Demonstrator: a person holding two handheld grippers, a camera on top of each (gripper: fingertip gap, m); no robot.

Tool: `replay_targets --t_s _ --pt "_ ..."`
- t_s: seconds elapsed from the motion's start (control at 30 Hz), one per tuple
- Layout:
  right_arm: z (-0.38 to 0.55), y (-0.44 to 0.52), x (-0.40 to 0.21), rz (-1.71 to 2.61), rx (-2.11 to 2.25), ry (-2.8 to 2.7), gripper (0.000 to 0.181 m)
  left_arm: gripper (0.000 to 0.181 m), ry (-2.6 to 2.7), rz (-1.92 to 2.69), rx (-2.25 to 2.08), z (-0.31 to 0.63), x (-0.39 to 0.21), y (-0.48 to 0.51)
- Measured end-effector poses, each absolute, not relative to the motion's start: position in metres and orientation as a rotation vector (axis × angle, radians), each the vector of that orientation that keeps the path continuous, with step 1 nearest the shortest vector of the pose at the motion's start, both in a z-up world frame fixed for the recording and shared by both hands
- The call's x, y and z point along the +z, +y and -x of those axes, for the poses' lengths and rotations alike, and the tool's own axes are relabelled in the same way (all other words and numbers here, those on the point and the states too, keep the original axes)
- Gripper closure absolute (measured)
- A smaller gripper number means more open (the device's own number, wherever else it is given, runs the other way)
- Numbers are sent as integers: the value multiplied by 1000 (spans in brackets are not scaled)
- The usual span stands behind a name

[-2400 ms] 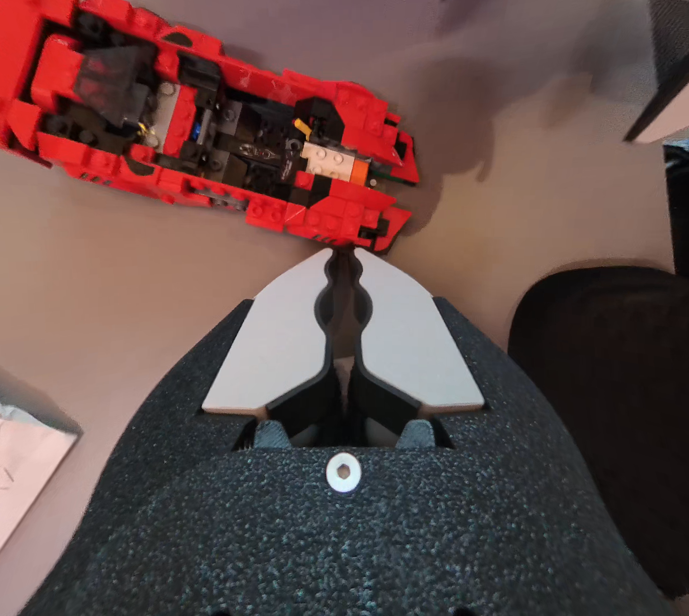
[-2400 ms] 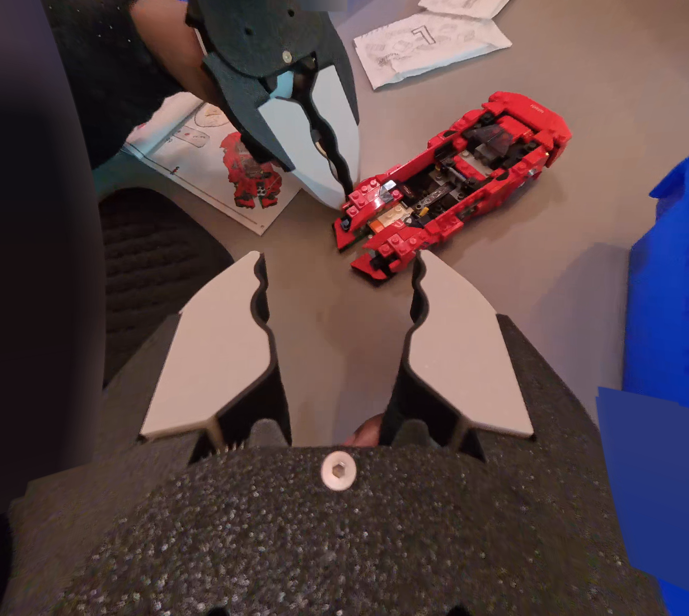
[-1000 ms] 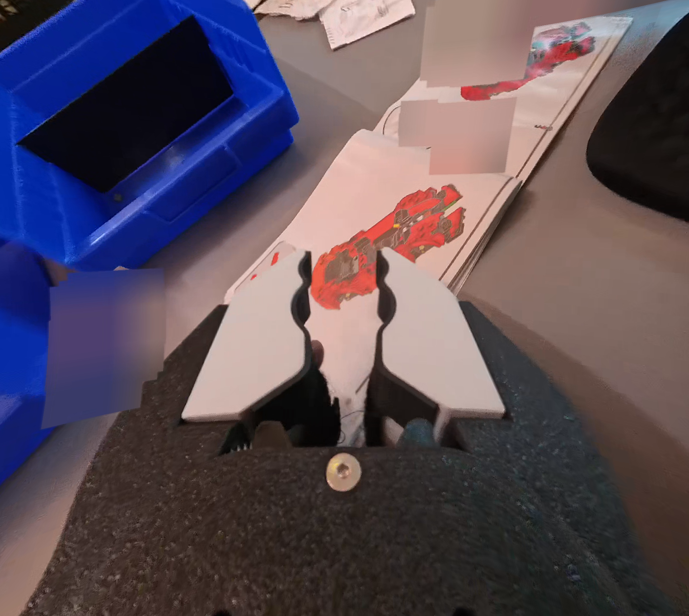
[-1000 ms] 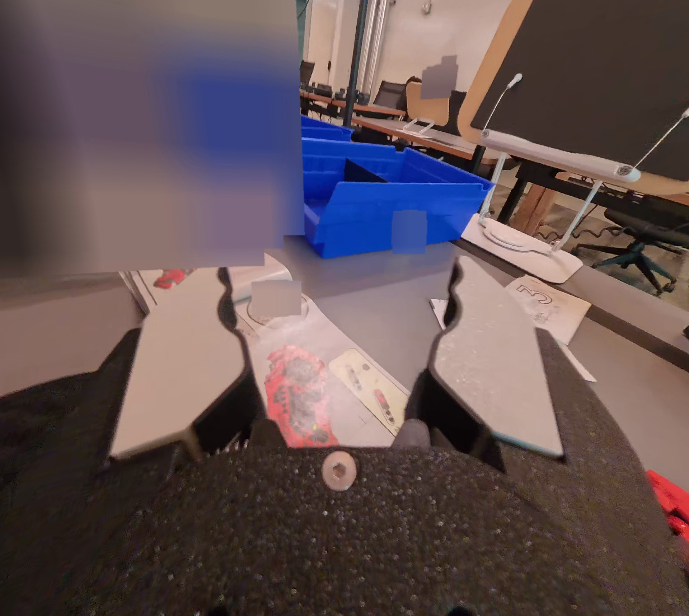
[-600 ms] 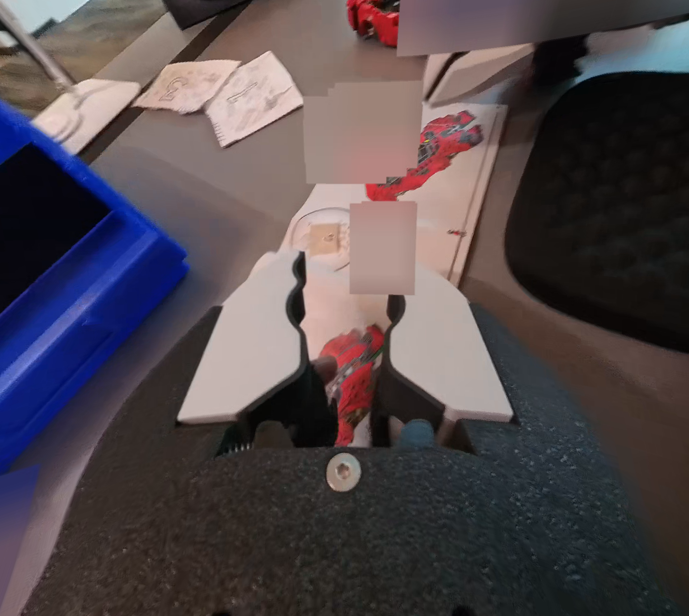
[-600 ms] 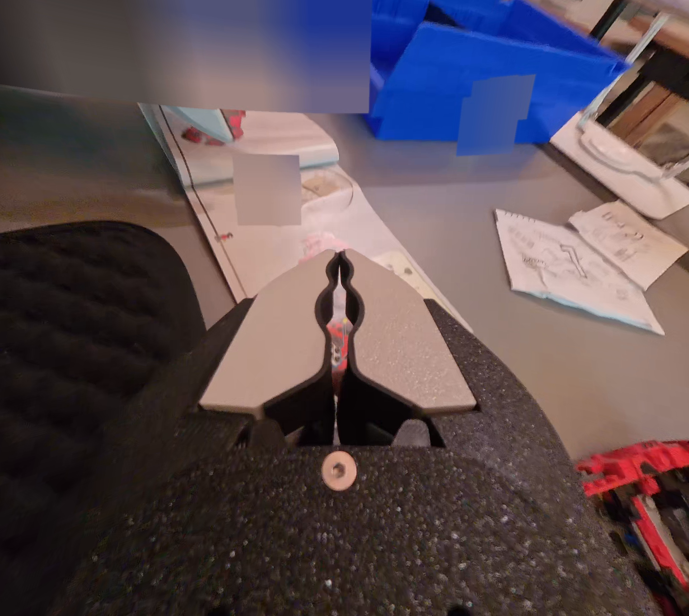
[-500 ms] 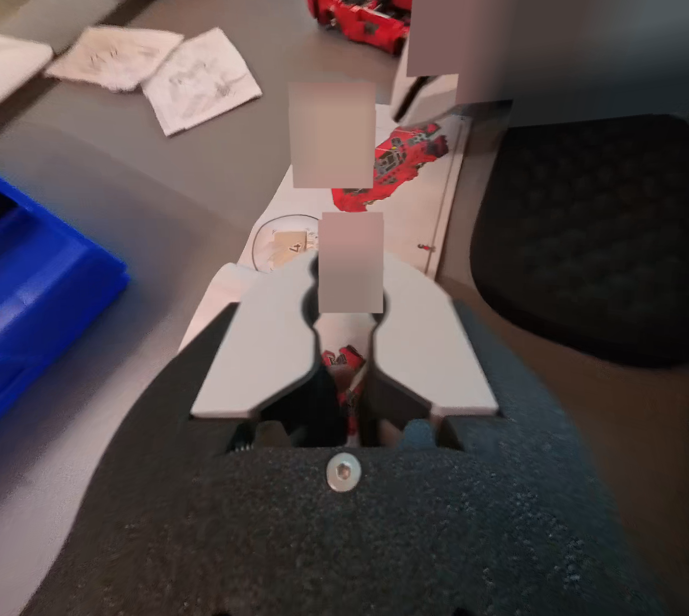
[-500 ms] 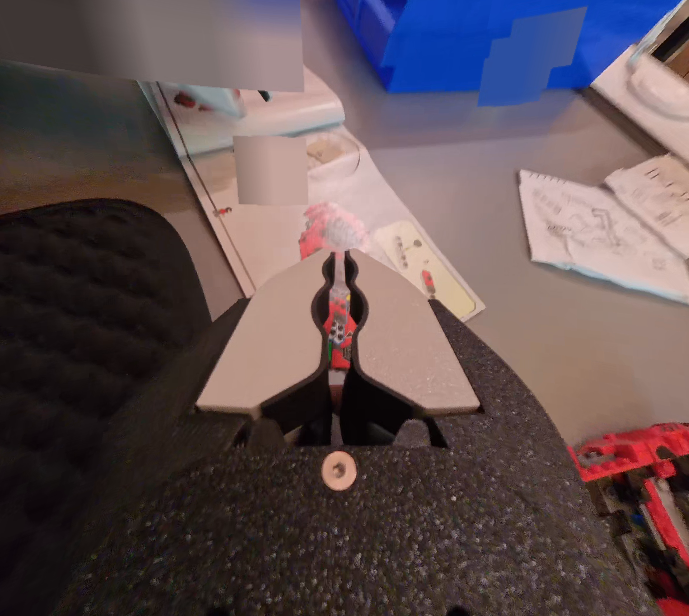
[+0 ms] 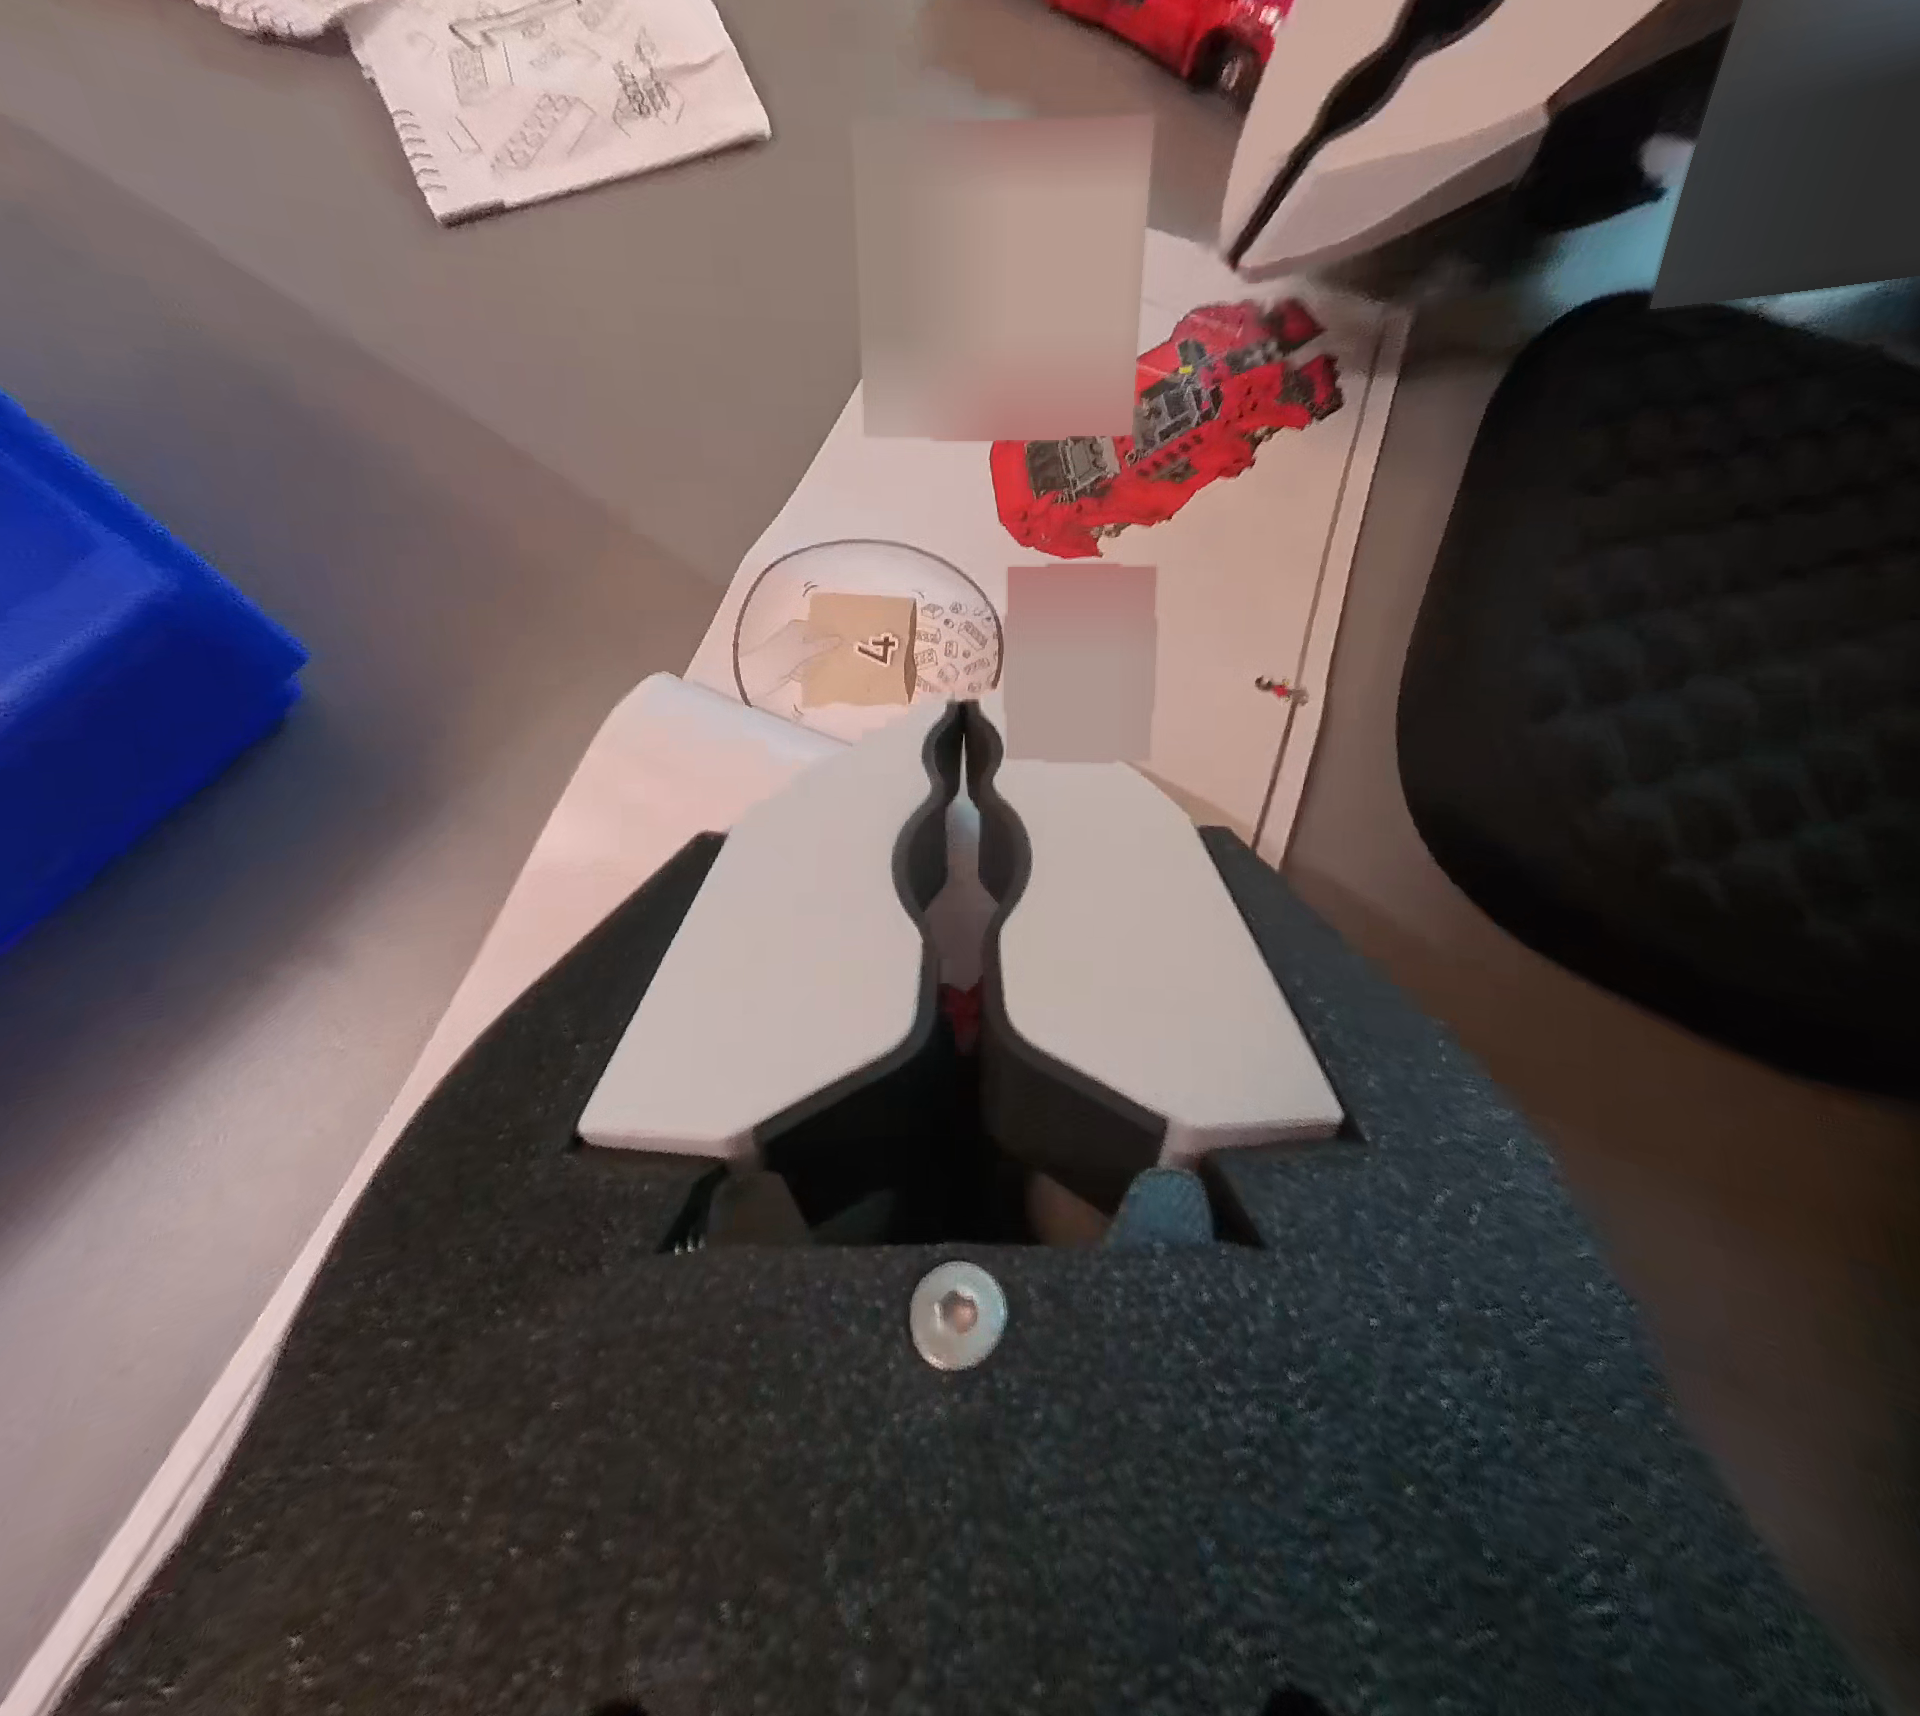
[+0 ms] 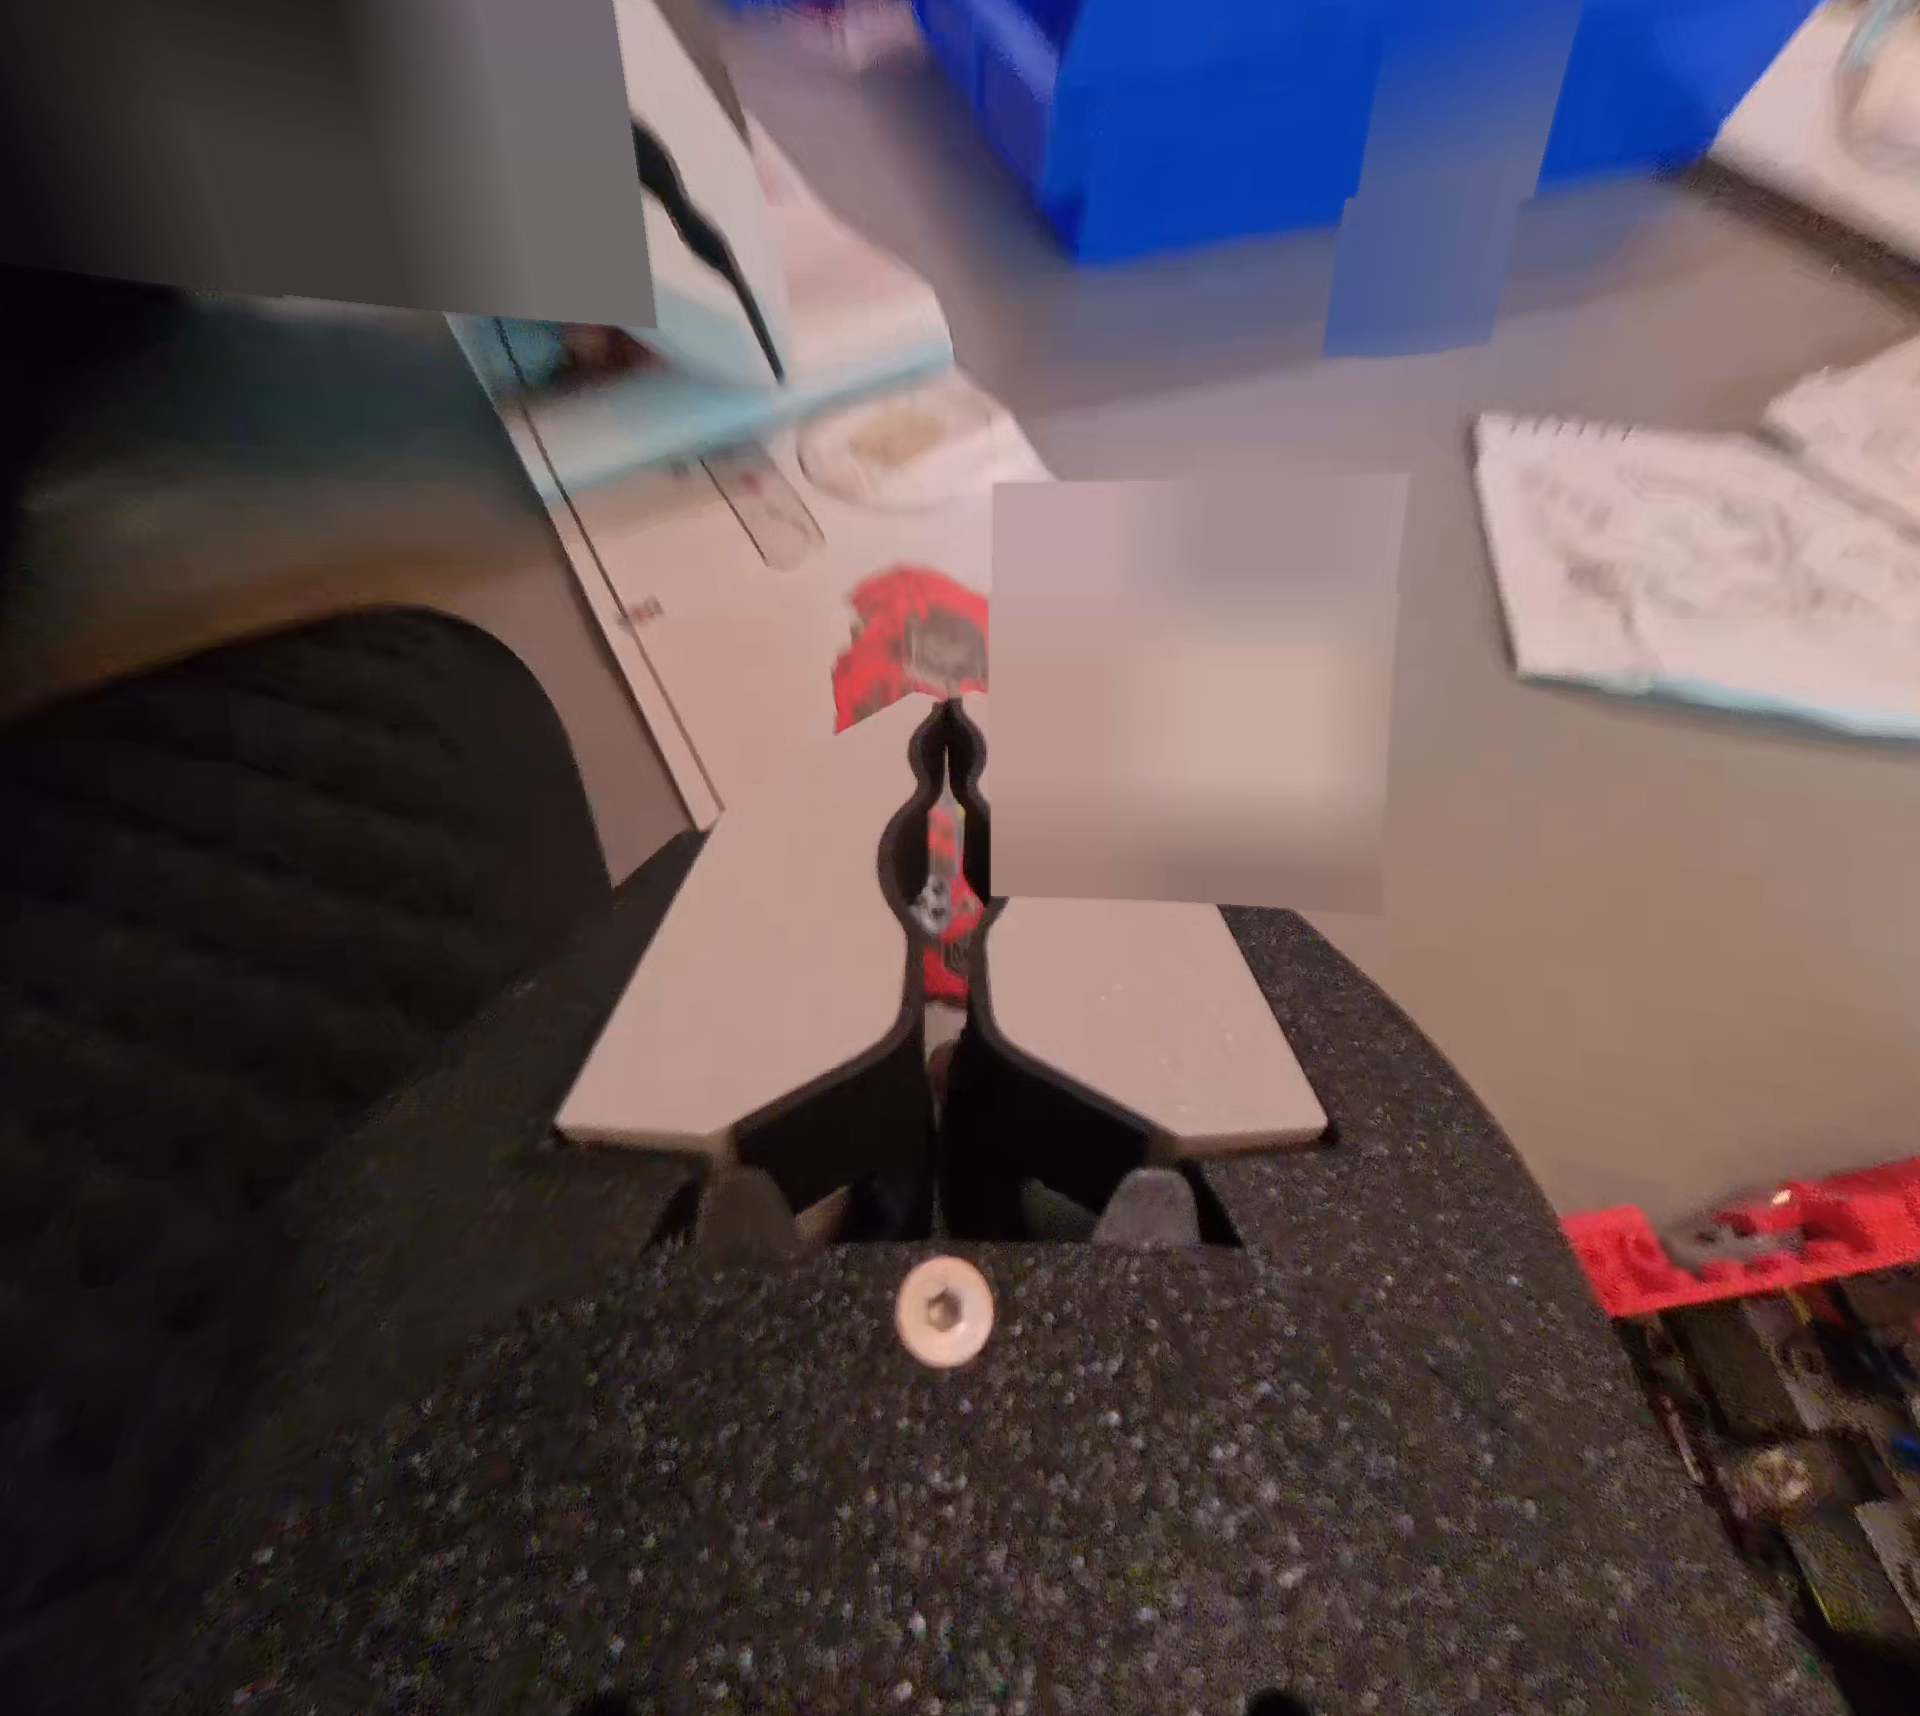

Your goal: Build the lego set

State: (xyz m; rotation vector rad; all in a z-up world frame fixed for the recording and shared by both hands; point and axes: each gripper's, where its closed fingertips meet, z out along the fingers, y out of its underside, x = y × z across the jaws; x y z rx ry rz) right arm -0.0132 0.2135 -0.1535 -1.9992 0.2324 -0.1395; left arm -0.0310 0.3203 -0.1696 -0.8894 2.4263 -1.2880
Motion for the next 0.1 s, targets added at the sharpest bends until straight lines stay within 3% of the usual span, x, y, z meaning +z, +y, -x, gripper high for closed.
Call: replay_targets --t_s 0.1 --pt "13 206 -99 1634 -234 176 181 181 2344 892 -1364 27 -159 322"
